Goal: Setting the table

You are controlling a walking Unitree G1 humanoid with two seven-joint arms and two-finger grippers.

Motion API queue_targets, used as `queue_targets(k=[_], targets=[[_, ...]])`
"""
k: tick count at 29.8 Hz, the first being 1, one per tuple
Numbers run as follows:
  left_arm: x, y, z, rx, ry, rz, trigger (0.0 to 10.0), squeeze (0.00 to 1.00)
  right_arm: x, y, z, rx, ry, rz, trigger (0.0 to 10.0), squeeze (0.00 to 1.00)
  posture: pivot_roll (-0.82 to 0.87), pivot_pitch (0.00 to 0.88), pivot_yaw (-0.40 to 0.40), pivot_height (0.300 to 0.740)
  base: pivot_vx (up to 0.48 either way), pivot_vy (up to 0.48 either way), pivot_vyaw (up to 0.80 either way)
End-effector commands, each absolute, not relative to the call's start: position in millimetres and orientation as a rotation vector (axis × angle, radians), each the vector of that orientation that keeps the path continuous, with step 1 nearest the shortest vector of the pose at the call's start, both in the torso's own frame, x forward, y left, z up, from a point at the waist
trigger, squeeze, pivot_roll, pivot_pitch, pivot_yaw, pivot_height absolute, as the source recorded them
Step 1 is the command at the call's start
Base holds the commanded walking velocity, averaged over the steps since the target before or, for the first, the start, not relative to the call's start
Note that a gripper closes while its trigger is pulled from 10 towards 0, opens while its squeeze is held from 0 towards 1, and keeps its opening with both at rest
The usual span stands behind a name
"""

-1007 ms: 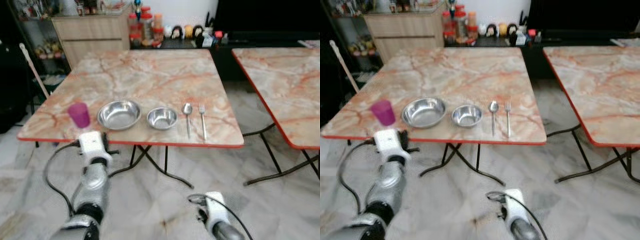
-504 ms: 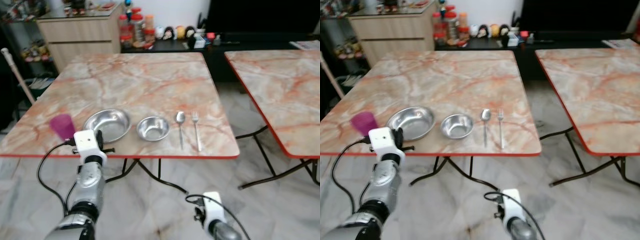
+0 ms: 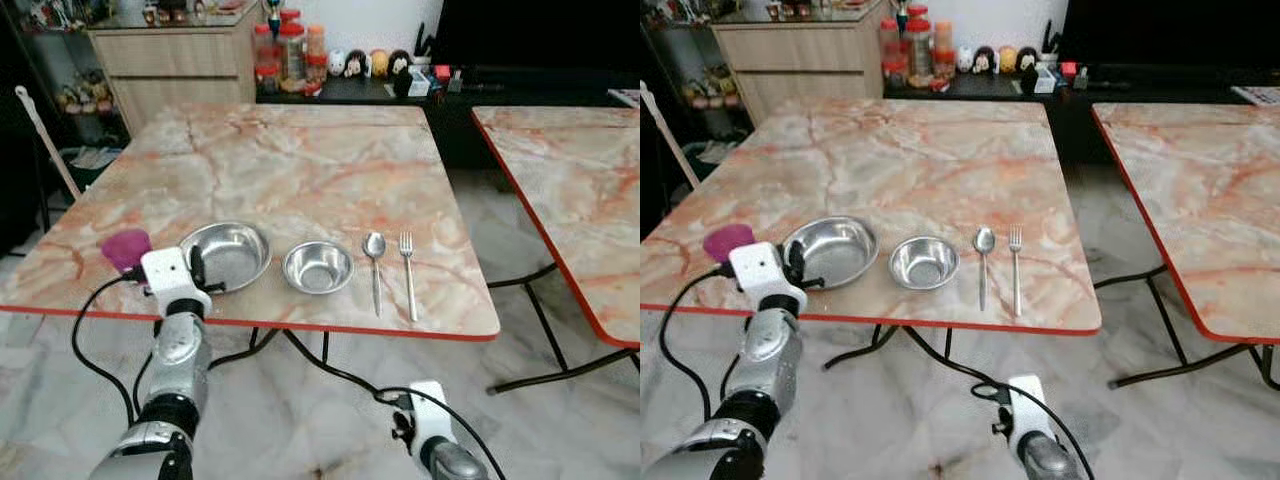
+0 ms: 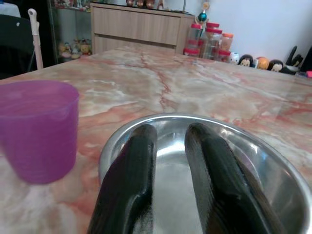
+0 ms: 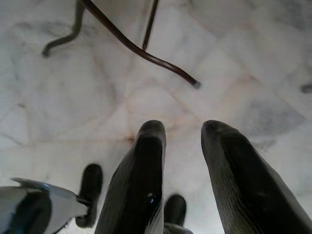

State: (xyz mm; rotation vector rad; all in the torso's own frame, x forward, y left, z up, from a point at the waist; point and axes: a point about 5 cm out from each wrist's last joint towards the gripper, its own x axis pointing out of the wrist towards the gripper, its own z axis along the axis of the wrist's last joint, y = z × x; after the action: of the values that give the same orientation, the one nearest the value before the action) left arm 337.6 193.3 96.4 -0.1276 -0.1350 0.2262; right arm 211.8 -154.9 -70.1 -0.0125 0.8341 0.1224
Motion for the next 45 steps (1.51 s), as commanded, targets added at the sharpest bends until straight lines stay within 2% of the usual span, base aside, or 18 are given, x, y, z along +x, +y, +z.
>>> queue_targets(k=[1, 20, 26, 27, 40, 45], targets=[[339.3, 198.5, 103.4, -0.140, -0.159, 0.237, 10.0, 1.00, 212.5, -151.9, -69.9, -0.002, 0.834, 0.122, 10.0, 0.00, 0.10, 0.000, 0.006, 0.740, 0.000, 0.000, 0.00], [348.0, 194.1, 115.0, -0.130, -0.142, 0.166, 10.0, 1.00, 212.0, -151.1, -70.3, 0.003, 0.838, 0.121, 10.0, 0.00, 0.10, 0.000, 0.010, 0.740, 0.000, 0.000, 0.00], [351.5, 192.2, 109.1, -0.097, -0.059, 0.174, 10.0, 1.00, 212.2, -151.2, -70.2, 0.003, 0.838, 0.120, 10.0, 0.00, 0.10, 0.000, 0.011, 0.740, 0.000, 0.000, 0.00], [352.5, 192.7, 107.9, -0.107, -0.039, 0.187, 10.0, 0.00, 212.2, -151.1, -70.2, 0.003, 0.838, 0.121, 10.0, 0.00, 0.10, 0.000, 0.011, 0.740, 0.000, 0.000, 0.00], [363.7, 205.9, 118.6, -0.270, 0.040, 0.355, 10.0, 0.00, 211.6, -150.3, -70.6, 0.007, 0.839, 0.118, 10.0, 0.00, 0.08, 0.000, 0.019, 0.740, 0.000, 0.000, 0.00], [362.6, 210.7, 115.4, -0.276, 0.088, 0.402, 10.0, 0.00, 210.6, -149.9, -71.1, 0.008, 0.842, 0.121, 10.0, 0.00, 0.08, 0.000, 0.027, 0.740, 0.000, 0.000, 0.00]])
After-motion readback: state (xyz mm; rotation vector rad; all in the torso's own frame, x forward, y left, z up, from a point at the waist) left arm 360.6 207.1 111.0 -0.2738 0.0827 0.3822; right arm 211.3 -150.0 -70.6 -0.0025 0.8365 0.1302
